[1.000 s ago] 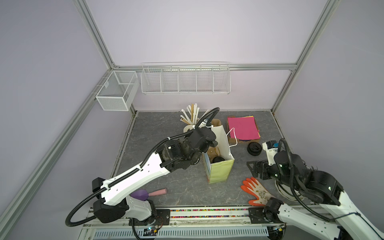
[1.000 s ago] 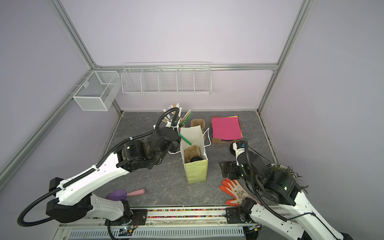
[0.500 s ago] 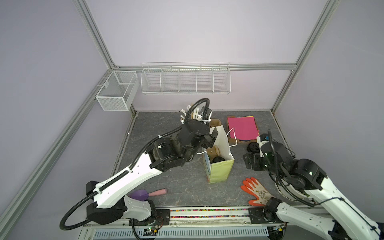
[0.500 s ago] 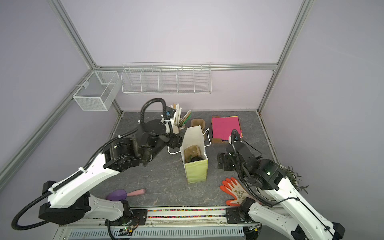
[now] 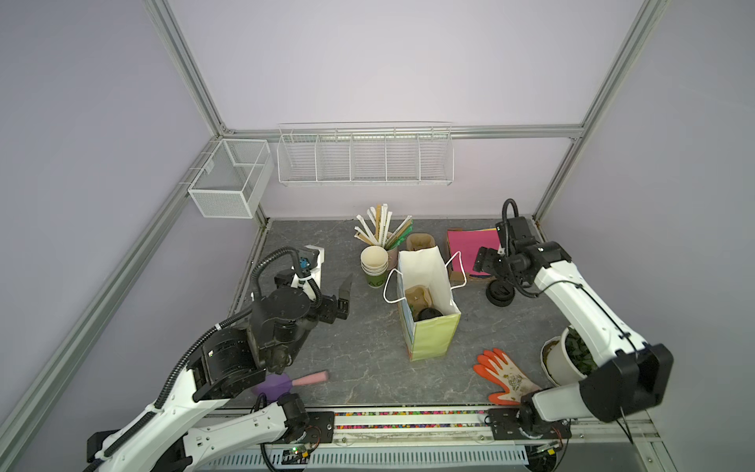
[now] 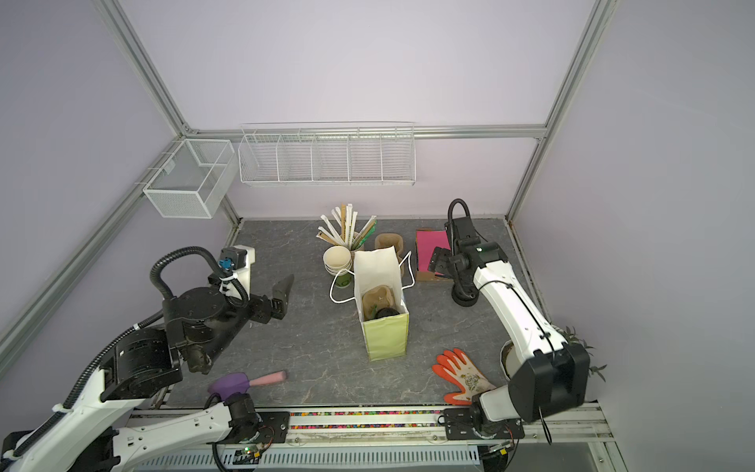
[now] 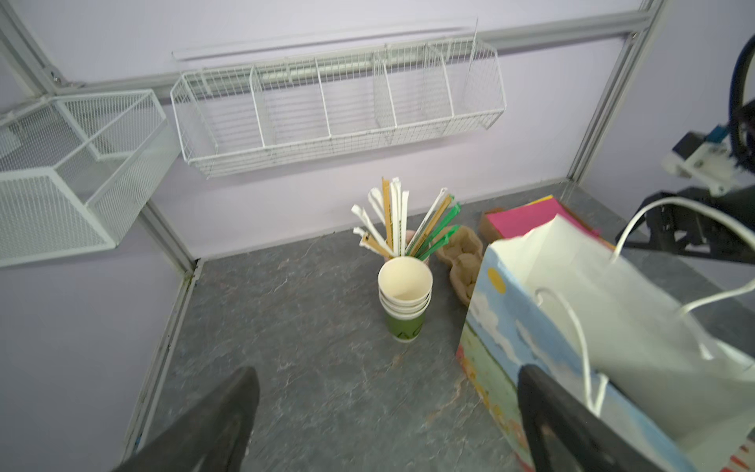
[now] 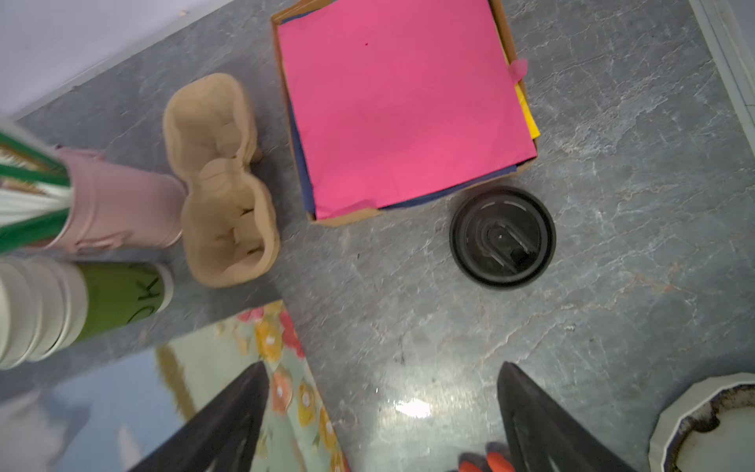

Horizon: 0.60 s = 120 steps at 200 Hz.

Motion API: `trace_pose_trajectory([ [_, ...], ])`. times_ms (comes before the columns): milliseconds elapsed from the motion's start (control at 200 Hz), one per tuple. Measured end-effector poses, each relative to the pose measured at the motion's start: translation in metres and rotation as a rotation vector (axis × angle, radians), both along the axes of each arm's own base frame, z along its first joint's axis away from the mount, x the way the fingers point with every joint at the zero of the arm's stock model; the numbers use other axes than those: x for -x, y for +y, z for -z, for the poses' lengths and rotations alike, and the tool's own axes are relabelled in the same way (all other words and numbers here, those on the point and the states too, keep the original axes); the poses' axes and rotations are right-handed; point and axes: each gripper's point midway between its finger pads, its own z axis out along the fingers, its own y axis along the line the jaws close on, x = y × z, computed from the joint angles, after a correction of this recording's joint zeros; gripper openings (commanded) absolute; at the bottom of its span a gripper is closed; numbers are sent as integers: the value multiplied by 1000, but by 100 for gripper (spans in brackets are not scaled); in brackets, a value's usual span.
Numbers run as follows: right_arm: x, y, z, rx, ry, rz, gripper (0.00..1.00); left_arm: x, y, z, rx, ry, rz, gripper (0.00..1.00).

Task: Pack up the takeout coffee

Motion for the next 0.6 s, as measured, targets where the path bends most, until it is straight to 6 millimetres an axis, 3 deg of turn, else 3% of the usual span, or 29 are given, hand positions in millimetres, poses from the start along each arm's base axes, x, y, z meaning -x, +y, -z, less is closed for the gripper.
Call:
trace_pose_trajectory([
  [150, -54, -4, 33, 32, 62, 39, 94, 4, 22, 54, -69, 27, -60, 99],
  [245, -82, -4, 57, 54, 101, 47, 96, 7, 35, 74, -75, 21, -90, 99],
  [420, -114, -2, 103, 92, 181, 46, 100, 12, 54, 70, 10, -25, -131, 99],
  [600, -132, -2, 137, 135, 242, 42, 91, 12, 59, 67, 50, -52, -153, 99],
])
